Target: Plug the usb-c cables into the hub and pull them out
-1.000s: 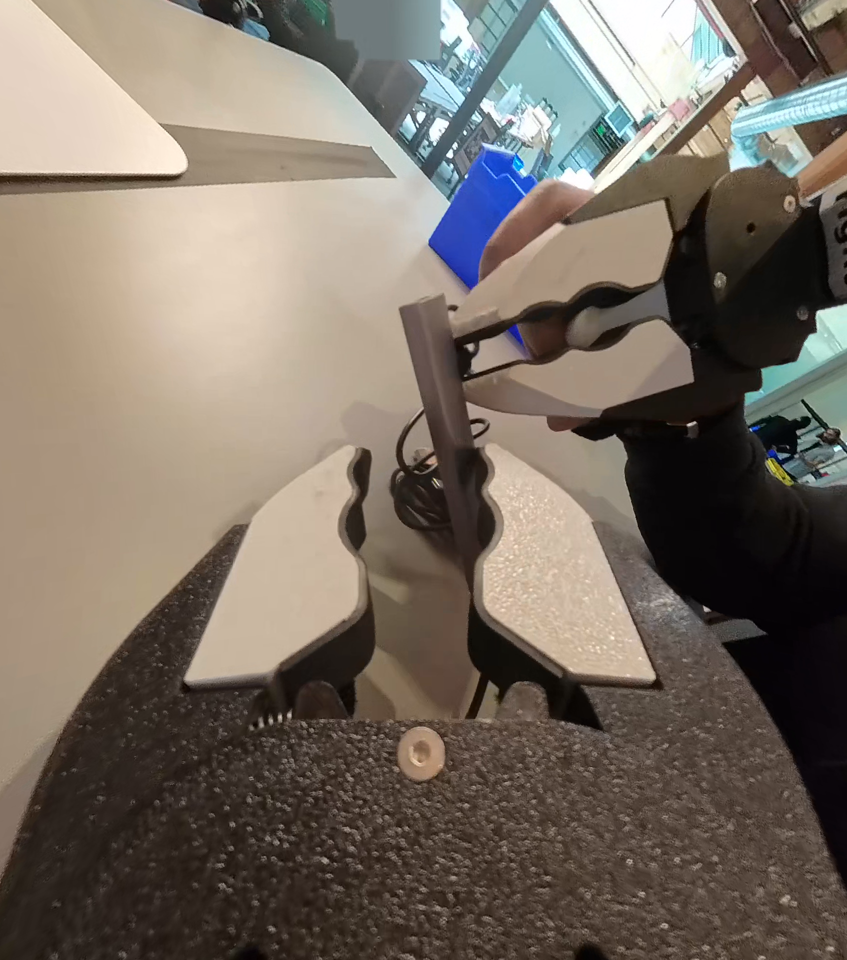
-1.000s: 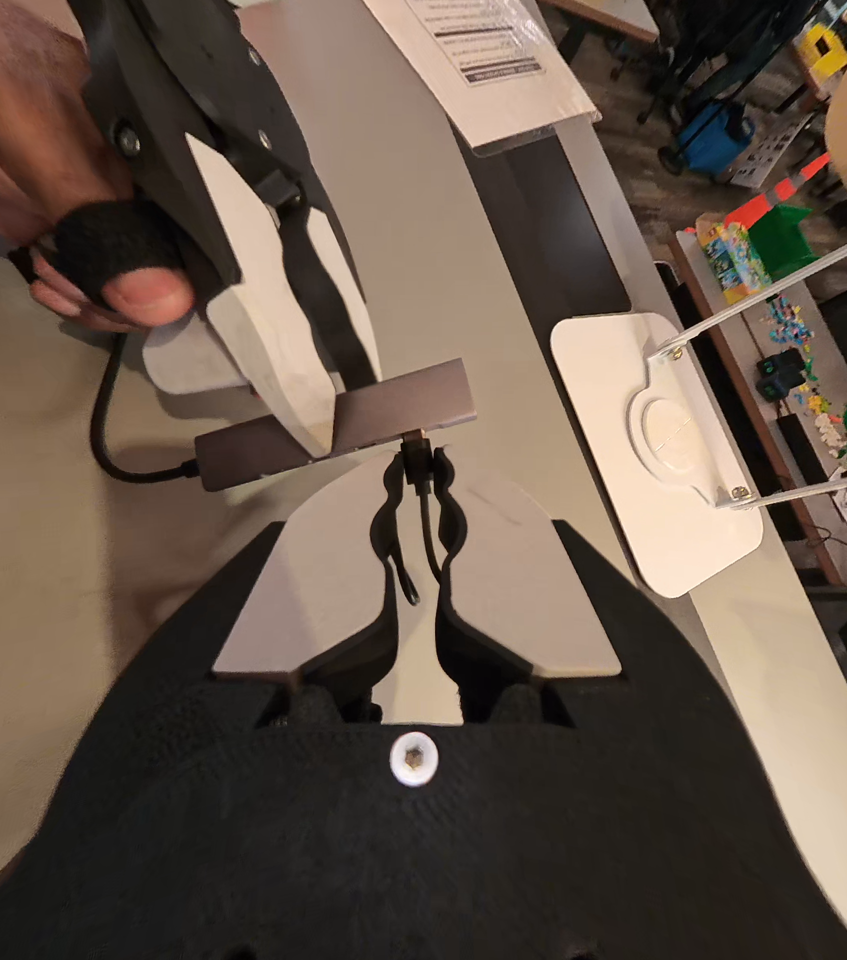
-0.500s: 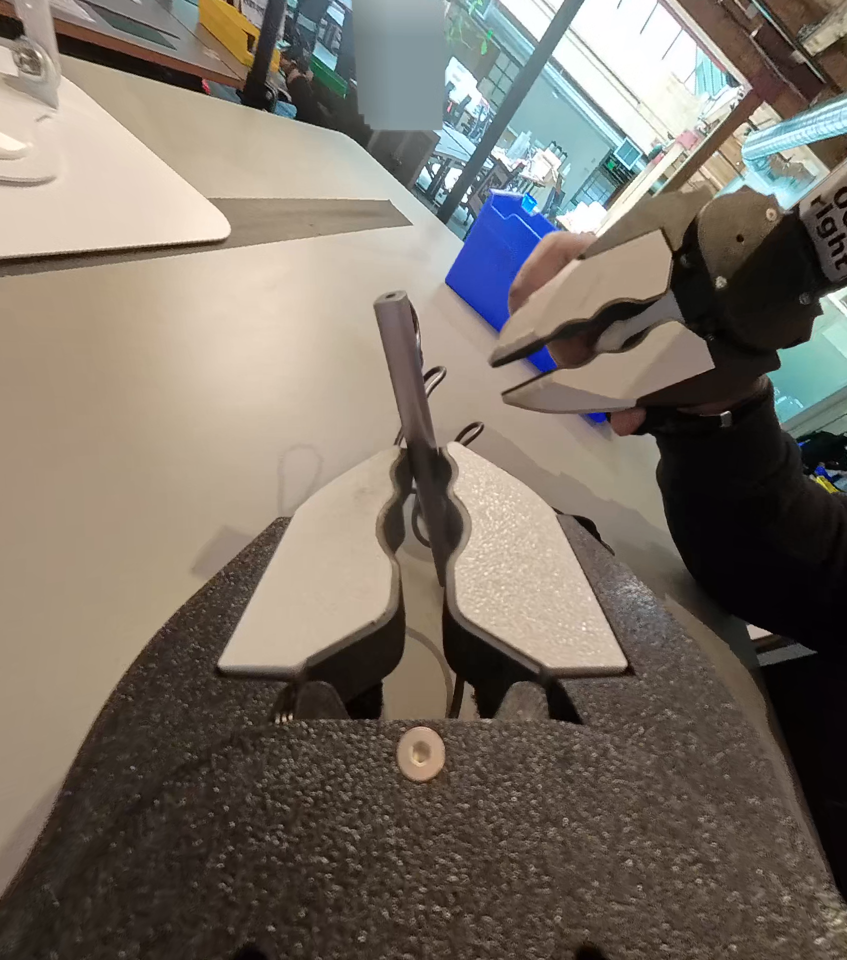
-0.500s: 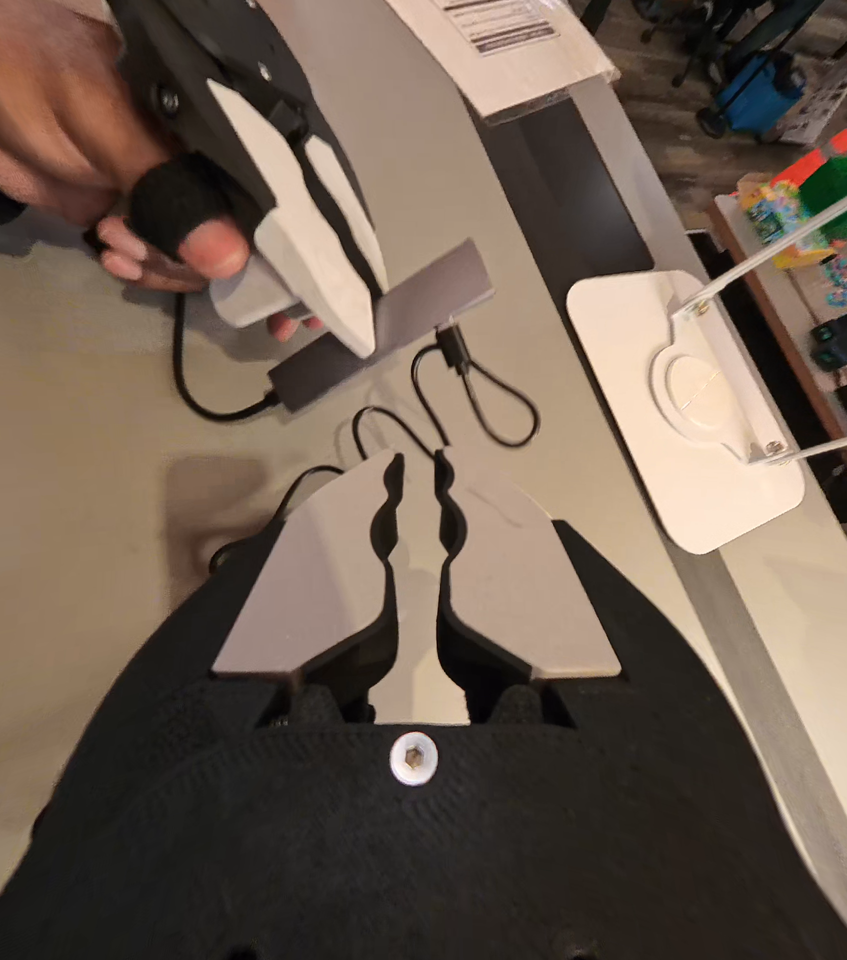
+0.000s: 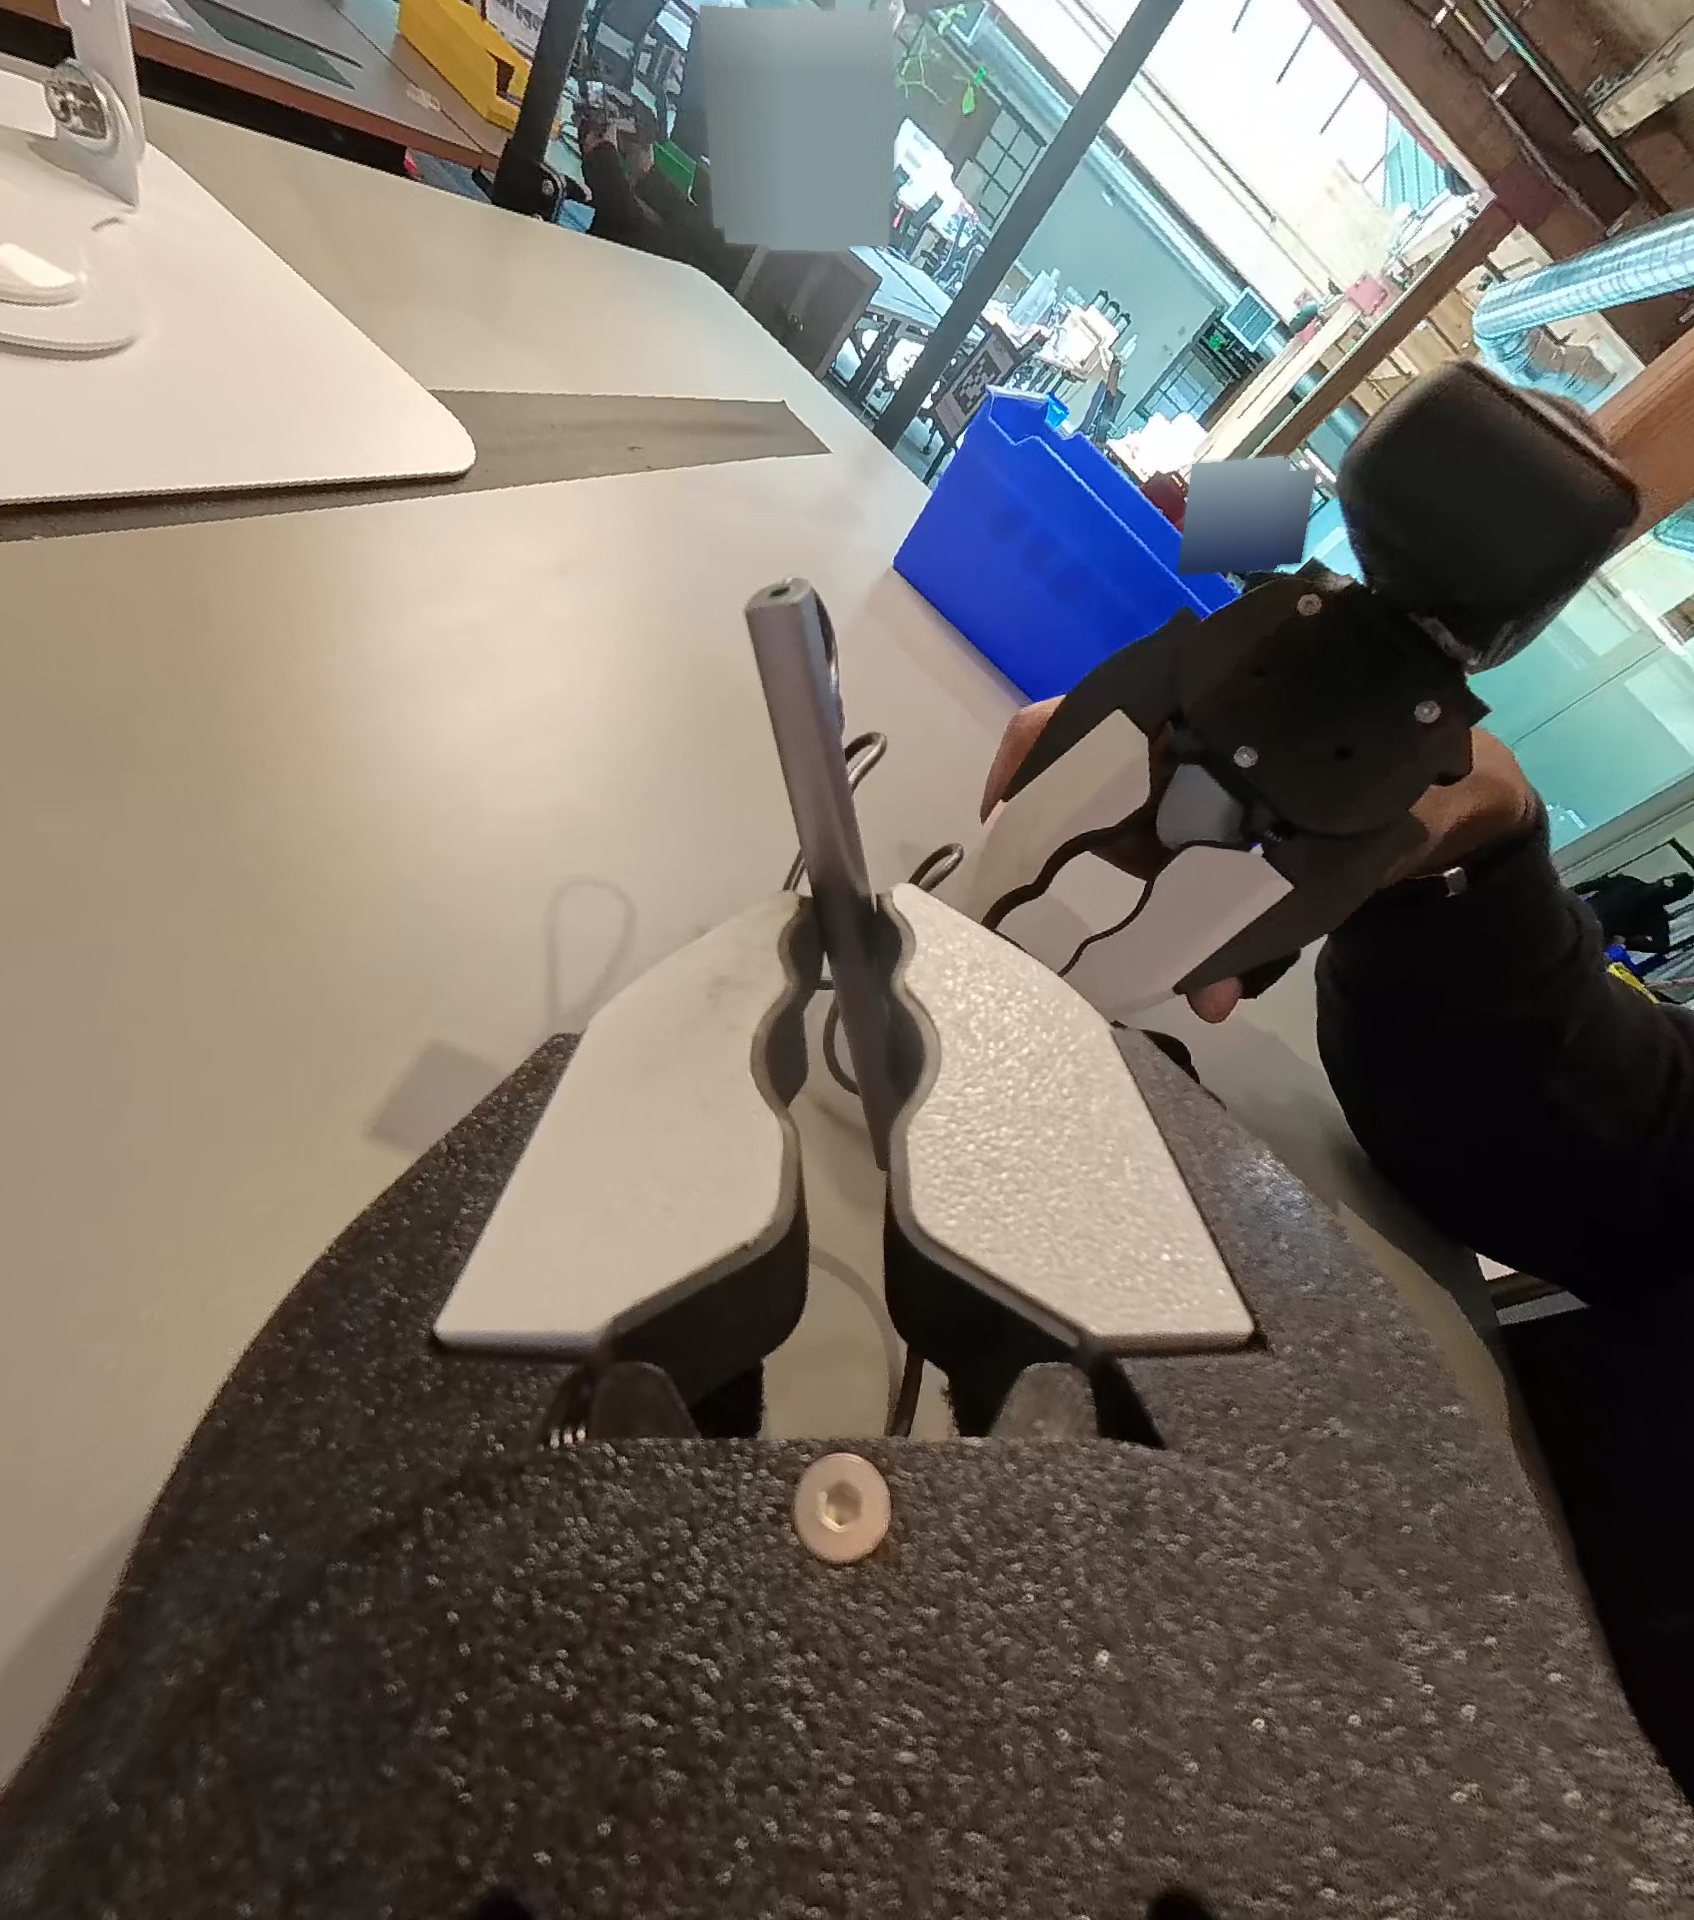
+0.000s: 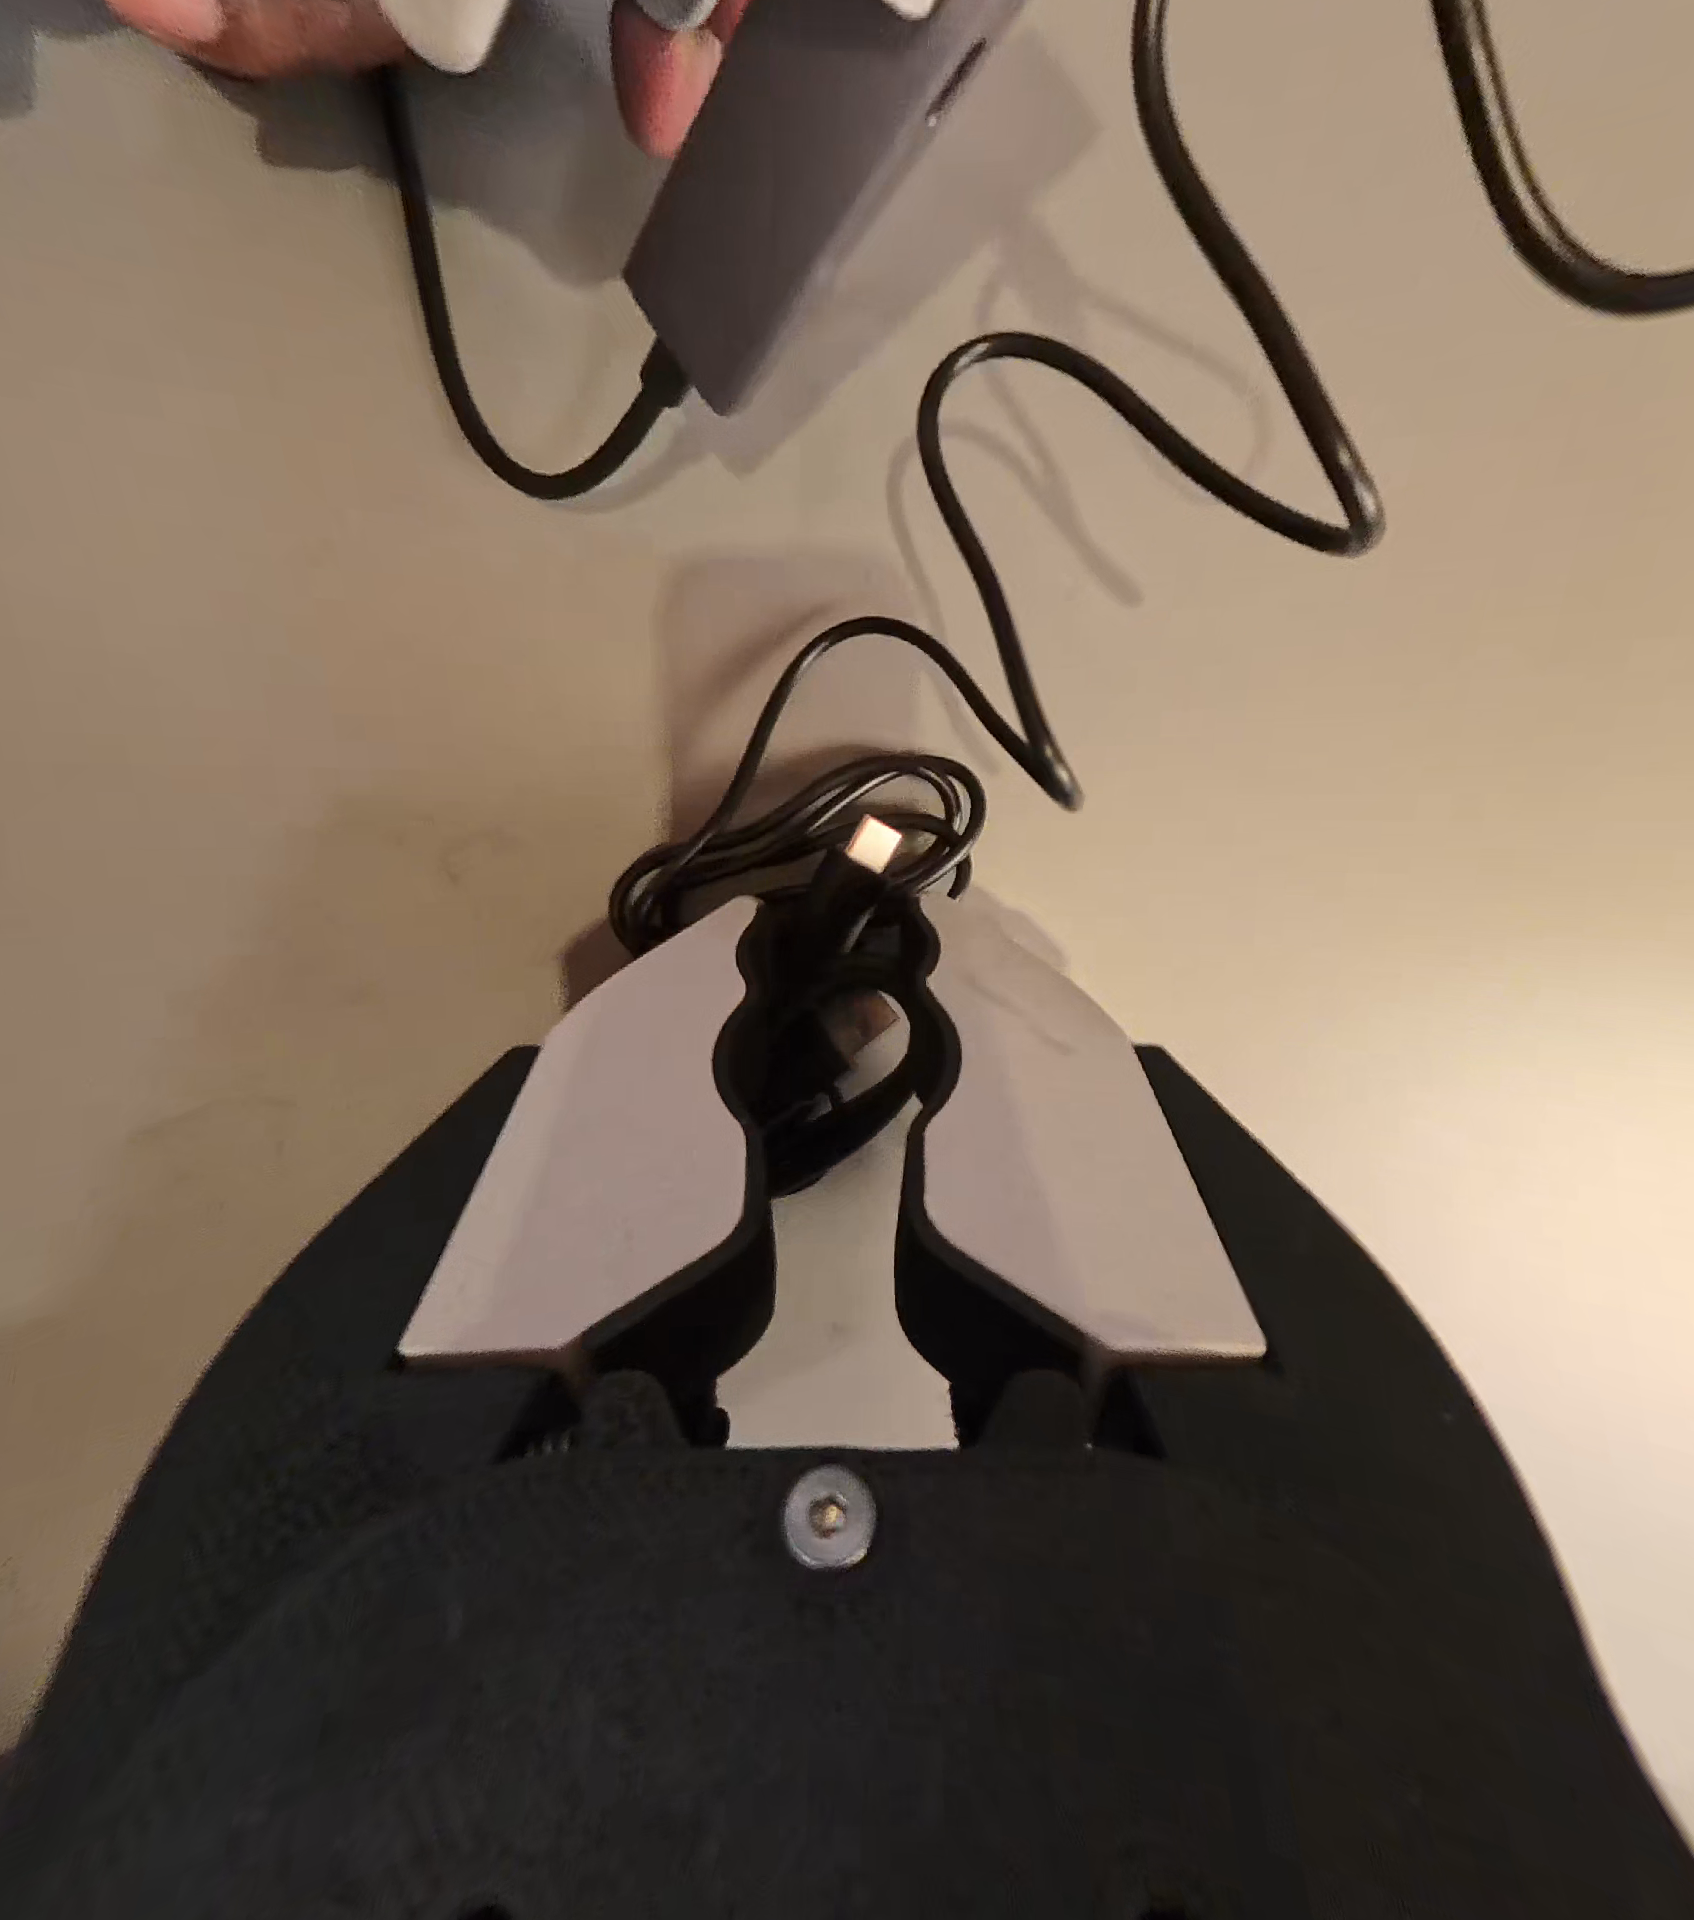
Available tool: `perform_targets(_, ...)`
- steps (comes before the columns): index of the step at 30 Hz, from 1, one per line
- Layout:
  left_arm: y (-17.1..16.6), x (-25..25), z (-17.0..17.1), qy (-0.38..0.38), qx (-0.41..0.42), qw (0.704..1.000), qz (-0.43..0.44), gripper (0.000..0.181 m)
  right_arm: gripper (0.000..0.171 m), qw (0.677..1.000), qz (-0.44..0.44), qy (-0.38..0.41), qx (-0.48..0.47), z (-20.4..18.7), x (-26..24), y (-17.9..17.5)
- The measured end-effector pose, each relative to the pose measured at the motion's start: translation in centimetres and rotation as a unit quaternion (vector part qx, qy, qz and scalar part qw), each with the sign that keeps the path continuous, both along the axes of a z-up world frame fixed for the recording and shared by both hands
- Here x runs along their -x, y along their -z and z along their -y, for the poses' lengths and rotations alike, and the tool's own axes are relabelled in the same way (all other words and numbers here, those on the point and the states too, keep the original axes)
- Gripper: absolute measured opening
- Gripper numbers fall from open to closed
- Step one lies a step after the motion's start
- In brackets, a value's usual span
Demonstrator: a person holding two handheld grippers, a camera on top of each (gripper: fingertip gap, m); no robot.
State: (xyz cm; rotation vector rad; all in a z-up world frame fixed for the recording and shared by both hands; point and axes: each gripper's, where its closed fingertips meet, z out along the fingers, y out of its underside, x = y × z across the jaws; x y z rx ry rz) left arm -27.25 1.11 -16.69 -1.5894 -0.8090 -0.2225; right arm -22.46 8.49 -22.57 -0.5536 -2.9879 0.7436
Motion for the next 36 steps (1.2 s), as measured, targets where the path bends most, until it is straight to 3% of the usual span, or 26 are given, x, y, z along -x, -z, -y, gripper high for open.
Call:
perform_targets(1, 0.0, 0.0, 0.0, 0.002, -0.001, 1.000, 0.001, 0.011, 0.023, 1.000, 0.003, 0.003, -0.001, 0.0, 0.0, 0.1)
perform_targets(15, -0.3, -0.6, -0.3, 0.023, -0.014, 1.000, 0.008, 0.010, 0.019, 0.998, -0.023, -0.034, -0.051, -0.3, -0.4, 0.4)
perform_targets(21, -0.3, -0.6, -0.3, 0.022, -0.014, 1.000, 0.011, 0.010, 0.018, 0.984, -0.129, -0.113, -0.040, 0.6, 0.1, -1.2)
perform_targets(26, -0.2, -0.8, -0.5, 0.026, -0.017, 0.999, 0.024, 0.010, 0.015, 0.965, -0.226, -0.132, -0.007, 2.0, 1.1, -3.9)
perform_targets(30, -0.2, -1.0, -0.8, 0.034, -0.026, 0.998, 0.043, 0.010, 0.015, 0.937, -0.312, -0.159, -0.010, 3.0, 1.3, -4.8)
perform_targets(36, 0.2, -1.4, -1.1, 0.051, -0.021, 0.997, 0.060, 0.010, 0.015, 0.877, -0.455, -0.130, -0.085, 4.5, 2.9, -3.8)
